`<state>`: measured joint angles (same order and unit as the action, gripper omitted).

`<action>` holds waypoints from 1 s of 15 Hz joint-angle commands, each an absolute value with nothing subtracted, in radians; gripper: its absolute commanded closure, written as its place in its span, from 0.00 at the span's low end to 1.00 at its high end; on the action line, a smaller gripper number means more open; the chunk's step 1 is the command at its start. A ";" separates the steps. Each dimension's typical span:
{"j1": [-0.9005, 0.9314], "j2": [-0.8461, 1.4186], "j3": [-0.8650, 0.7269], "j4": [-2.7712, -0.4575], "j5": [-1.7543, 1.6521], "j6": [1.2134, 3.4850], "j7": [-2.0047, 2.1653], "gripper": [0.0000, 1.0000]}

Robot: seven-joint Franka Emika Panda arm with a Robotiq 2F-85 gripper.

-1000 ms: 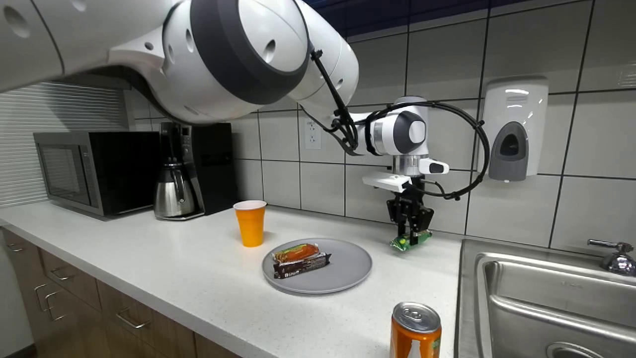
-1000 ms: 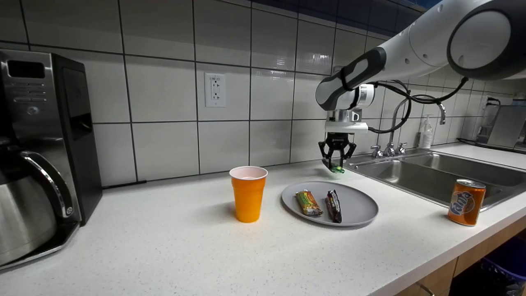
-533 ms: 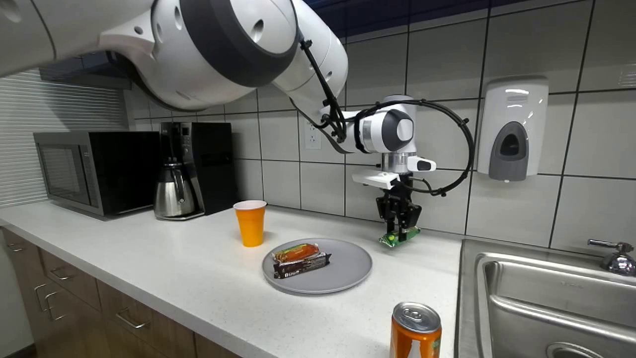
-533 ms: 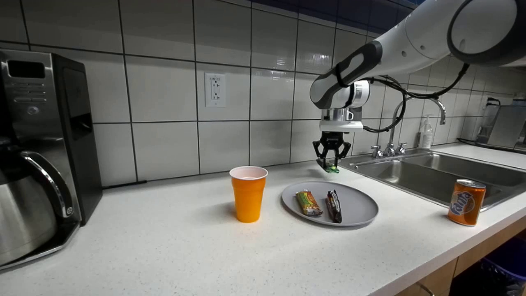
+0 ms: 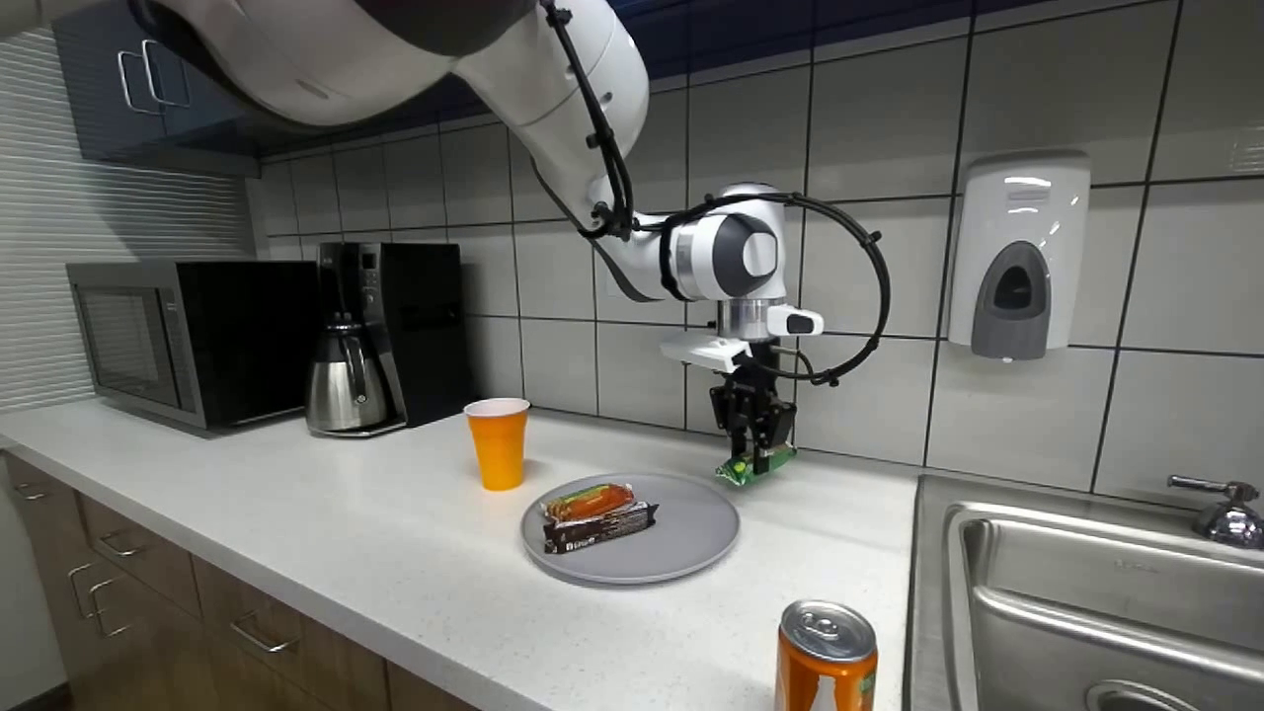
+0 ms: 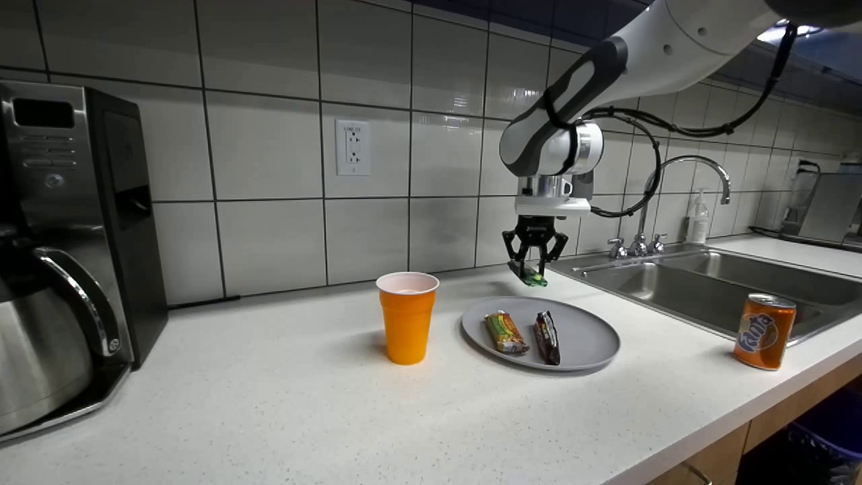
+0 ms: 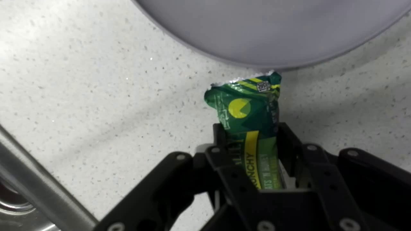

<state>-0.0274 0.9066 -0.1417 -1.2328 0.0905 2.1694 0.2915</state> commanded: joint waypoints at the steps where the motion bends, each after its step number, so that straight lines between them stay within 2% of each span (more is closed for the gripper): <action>1: 0.000 0.747 -0.134 -1.469 0.078 2.247 0.320 0.83; 10: 0.036 0.505 -0.135 -1.892 0.075 2.407 0.323 0.83; 15: 0.044 0.425 -0.131 -2.050 0.070 2.443 0.329 0.83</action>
